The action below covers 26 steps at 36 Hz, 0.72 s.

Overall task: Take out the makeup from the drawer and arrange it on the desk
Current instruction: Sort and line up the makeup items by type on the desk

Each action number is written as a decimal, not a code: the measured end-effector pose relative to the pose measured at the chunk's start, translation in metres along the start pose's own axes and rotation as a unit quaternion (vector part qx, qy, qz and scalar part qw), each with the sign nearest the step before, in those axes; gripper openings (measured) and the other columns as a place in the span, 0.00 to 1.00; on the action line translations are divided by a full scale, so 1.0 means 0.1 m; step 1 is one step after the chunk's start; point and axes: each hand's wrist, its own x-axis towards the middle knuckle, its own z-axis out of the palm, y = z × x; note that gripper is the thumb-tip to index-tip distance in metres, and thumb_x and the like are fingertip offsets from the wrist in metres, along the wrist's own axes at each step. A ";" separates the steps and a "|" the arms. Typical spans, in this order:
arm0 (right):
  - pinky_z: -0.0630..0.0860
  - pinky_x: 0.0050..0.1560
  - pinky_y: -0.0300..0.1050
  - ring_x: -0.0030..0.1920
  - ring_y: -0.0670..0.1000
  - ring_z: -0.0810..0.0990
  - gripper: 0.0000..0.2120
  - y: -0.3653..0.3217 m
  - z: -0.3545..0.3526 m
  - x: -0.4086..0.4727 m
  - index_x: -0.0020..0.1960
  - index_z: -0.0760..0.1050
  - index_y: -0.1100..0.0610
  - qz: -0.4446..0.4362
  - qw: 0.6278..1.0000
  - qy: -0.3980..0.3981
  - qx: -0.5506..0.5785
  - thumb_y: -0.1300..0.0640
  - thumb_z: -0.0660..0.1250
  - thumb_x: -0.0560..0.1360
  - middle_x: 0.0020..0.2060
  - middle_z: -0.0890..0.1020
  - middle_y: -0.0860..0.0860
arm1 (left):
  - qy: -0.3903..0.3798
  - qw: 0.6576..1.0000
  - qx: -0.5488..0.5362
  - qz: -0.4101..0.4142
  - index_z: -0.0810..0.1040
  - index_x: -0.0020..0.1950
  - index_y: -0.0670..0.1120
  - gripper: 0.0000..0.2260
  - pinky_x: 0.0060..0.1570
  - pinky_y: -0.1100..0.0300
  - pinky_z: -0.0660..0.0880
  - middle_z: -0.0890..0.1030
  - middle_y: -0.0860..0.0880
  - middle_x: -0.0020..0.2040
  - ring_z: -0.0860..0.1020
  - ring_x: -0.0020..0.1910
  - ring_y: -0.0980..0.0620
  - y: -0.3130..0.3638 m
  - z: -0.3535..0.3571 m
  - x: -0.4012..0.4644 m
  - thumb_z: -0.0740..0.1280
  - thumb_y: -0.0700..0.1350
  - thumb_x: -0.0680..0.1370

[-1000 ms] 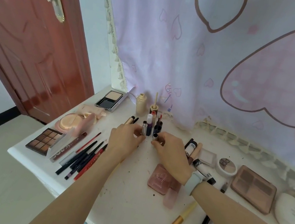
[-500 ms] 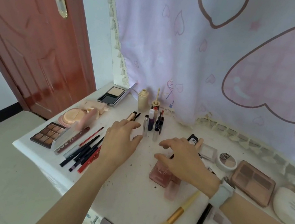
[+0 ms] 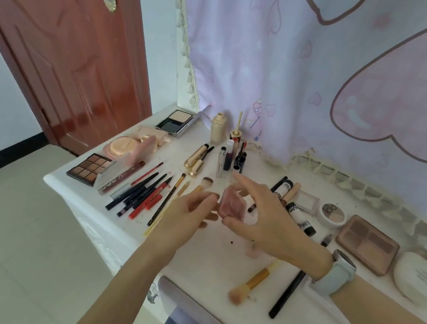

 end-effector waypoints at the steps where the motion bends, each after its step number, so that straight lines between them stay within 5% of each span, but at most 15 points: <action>1: 0.61 0.65 0.43 0.61 0.42 0.67 0.35 -0.04 -0.01 -0.02 0.73 0.57 0.47 0.001 0.999 0.006 0.032 0.48 0.70 0.71 0.58 0.70 0.36 | -0.044 0.998 -0.044 -0.031 0.80 0.56 0.48 0.12 0.50 0.60 0.74 0.84 0.52 0.49 0.81 0.49 0.55 -0.01 0.00 -0.02 0.60 0.51 0.80; 8: 0.64 0.65 0.41 0.63 0.39 0.69 0.20 -0.12 0.06 -0.11 0.59 0.67 0.38 -0.008 0.997 0.034 0.074 0.48 0.70 0.71 0.61 0.71 0.35 | -0.154 0.950 -0.263 -0.069 0.76 0.63 0.44 0.18 0.53 0.53 0.77 0.81 0.42 0.54 0.81 0.50 0.48 0.02 -0.02 -0.08 0.65 0.50 0.76; 14: 0.67 0.58 0.30 0.59 0.36 0.73 0.15 -0.06 0.11 -0.16 0.57 0.76 0.54 -0.031 0.994 0.045 0.096 0.55 0.72 0.71 0.60 0.75 0.42 | -0.189 0.920 -0.333 -0.082 0.75 0.63 0.44 0.15 0.51 0.50 0.77 0.79 0.39 0.53 0.80 0.52 0.40 0.02 0.00 -0.10 0.64 0.45 0.78; 19: 0.64 0.41 0.19 0.53 0.35 0.75 0.14 -0.08 0.11 -0.18 0.61 0.76 0.55 -0.052 0.998 0.020 0.019 0.57 0.67 0.76 0.60 0.77 0.43 | -0.146 0.925 -0.342 -0.082 0.74 0.58 0.42 0.13 0.50 0.51 0.78 0.78 0.39 0.48 0.80 0.50 0.39 -0.03 0.01 -0.08 0.67 0.45 0.77; 22: 0.67 0.48 0.23 0.56 0.39 0.75 0.16 -0.07 0.11 -0.18 0.63 0.74 0.55 -0.052 0.998 0.011 -0.017 0.58 0.65 0.76 0.60 0.77 0.44 | -0.119 0.925 -0.352 -0.077 0.71 0.59 0.43 0.15 0.48 0.50 0.78 0.79 0.38 0.46 0.80 0.47 0.38 -0.04 0.03 -0.07 0.69 0.43 0.75; 26: 0.71 0.61 0.41 0.60 0.46 0.76 0.17 -0.09 0.12 -0.18 0.63 0.74 0.57 -0.058 0.998 0.009 -0.037 0.61 0.64 0.75 0.60 0.78 0.47 | -0.096 0.928 -0.352 -0.069 0.70 0.58 0.44 0.16 0.45 0.51 0.79 0.81 0.39 0.43 0.81 0.45 0.39 -0.08 0.04 -0.08 0.70 0.43 0.73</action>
